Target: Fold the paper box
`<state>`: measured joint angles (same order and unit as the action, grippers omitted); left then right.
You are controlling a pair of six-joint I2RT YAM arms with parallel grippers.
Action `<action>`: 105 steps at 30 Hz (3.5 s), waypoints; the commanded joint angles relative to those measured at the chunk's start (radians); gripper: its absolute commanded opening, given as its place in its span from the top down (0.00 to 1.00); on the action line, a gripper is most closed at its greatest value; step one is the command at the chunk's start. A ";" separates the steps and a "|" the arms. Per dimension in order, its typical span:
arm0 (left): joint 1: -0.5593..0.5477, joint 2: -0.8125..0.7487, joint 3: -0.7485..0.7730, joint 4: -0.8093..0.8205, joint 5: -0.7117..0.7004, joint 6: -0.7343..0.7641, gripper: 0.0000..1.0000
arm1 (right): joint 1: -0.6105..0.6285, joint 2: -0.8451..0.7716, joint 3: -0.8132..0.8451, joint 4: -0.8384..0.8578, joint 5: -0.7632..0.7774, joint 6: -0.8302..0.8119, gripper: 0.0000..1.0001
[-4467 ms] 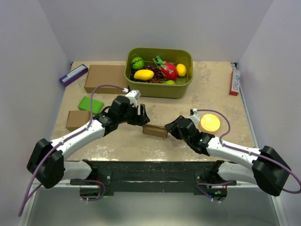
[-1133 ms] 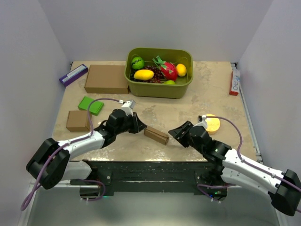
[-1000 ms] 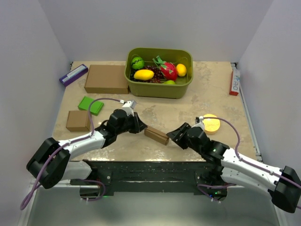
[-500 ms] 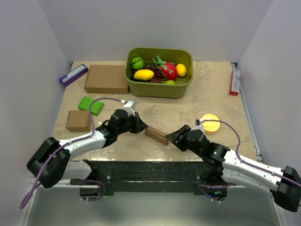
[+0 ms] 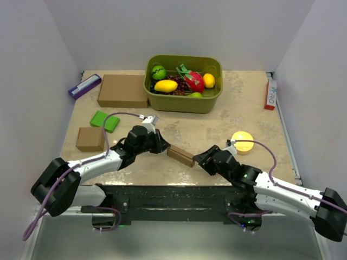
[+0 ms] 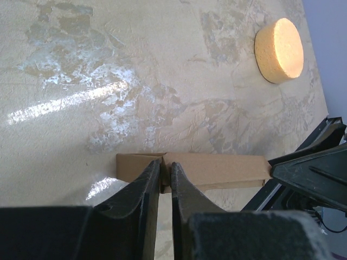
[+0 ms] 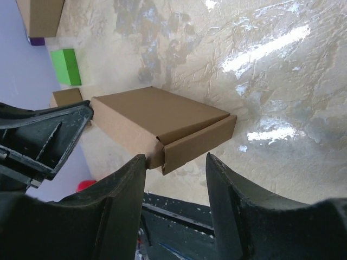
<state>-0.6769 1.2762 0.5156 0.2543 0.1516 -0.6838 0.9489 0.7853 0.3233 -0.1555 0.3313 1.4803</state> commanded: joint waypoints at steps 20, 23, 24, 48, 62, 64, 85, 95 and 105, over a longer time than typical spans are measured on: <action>-0.013 0.022 -0.051 -0.156 -0.038 0.041 0.90 | 0.005 0.088 -0.085 0.116 -0.018 0.049 0.74; -0.013 0.023 -0.068 -0.145 -0.044 0.040 0.90 | 0.017 0.091 -0.101 0.102 -0.023 0.058 0.82; -0.013 0.026 -0.069 -0.139 -0.046 0.036 0.90 | 0.024 0.095 -0.104 0.097 -0.017 0.060 0.89; -0.006 0.144 -0.154 0.264 0.117 0.035 1.00 | 0.045 0.258 0.115 0.042 0.259 -0.155 1.00; 0.022 0.080 -0.198 0.238 0.045 0.127 0.98 | 0.047 0.292 0.186 0.059 0.253 -0.293 1.00; 0.020 0.023 -0.225 0.224 0.028 0.121 0.97 | 0.048 0.301 0.197 0.066 0.224 -0.325 1.00; -0.018 -0.428 -0.258 -0.147 -0.087 0.098 0.15 | 0.085 0.117 0.293 -0.027 0.084 -0.531 0.16; 0.307 -0.290 -0.010 -0.181 0.012 0.174 0.04 | -0.367 0.212 0.324 0.051 -0.156 -0.819 0.01; 0.445 -0.423 0.199 -0.355 -0.020 0.371 0.00 | -0.765 0.057 0.333 0.022 -0.214 -1.069 0.01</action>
<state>-0.2356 0.9367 0.6495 -0.0322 0.1448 -0.4263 0.2142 0.9390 0.6098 -0.1329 0.1108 0.5613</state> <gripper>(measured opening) 0.993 0.986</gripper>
